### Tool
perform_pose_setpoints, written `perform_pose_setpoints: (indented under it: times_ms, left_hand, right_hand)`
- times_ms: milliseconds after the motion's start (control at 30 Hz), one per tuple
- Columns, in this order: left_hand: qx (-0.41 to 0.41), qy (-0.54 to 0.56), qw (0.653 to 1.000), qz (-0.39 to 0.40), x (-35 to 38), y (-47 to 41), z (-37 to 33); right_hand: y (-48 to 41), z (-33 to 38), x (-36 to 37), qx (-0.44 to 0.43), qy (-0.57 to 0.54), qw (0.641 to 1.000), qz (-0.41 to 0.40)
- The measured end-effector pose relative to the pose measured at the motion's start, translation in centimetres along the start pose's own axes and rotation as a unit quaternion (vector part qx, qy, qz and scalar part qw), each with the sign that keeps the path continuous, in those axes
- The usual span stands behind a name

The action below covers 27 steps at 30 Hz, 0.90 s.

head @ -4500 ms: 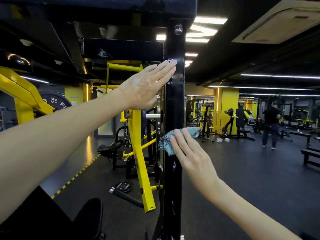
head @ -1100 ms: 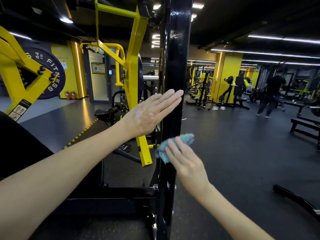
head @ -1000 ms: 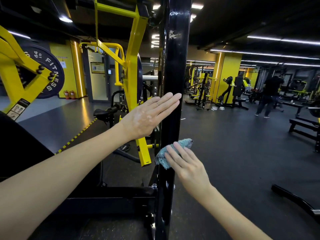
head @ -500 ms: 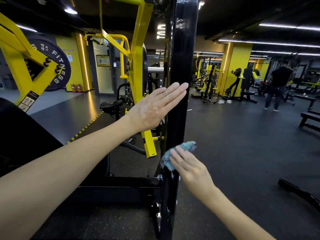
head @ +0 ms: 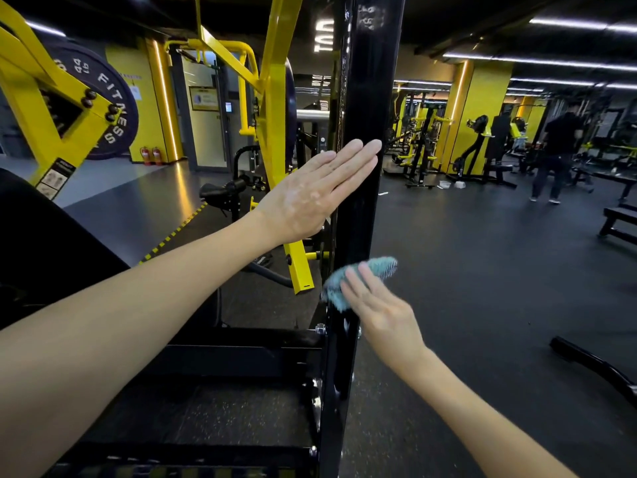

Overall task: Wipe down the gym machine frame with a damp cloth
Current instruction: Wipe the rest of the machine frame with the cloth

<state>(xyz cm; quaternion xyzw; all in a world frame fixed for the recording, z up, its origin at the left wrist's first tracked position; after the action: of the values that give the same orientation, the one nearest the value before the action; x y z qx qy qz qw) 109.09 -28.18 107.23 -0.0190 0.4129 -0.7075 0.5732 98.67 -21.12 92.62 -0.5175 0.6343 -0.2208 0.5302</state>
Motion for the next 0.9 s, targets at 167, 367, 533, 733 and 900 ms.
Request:
perform_pose_setpoints:
  times_ms: [167, 367, 533, 733, 900]
  left_hand:
    - [0.009, 0.0, 1.0, 0.024, 0.8, 1.1, -1.0]
    - [0.008, 0.017, 0.999, 0.037, 0.7, 1.0, -0.9]
    - [0.0, -0.001, 1.0, 0.022, 0.7, 1.2, -1.4]
    - [0.032, 0.009, 0.999, 0.023, 1.3, 2.2, -2.7]
    - [0.05, 0.014, 0.997, 0.05, 2.5, 4.1, -3.7]
  right_hand:
    - [0.6, 0.0, -0.1, -0.042, 0.012, 0.997, 0.068]
    - [-5.0, -2.8, -2.1, 0.079, 0.016, 0.996, -0.027]
    - [1.3, 0.2, 1.0, 0.032, -0.001, 0.999, 0.014]
    - [0.4, 0.0, 0.1, 0.011, 0.018, 0.997, 0.072]
    - [-3.0, -1.6, -1.3, 0.113, -0.008, 0.993, -0.018]
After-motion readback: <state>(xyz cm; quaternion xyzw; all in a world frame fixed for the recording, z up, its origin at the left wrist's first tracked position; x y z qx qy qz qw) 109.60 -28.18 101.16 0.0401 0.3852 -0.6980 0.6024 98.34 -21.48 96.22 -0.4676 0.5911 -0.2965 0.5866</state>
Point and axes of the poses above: each hand's wrist, its own y-axis away from the middle knuckle, its own x-axis out of the palm, z = x × y, the point moved 6 cm from there along -y, towards the middle knuckle, and after that the axes turned 3 degrees about y, right-handed, at the moved point
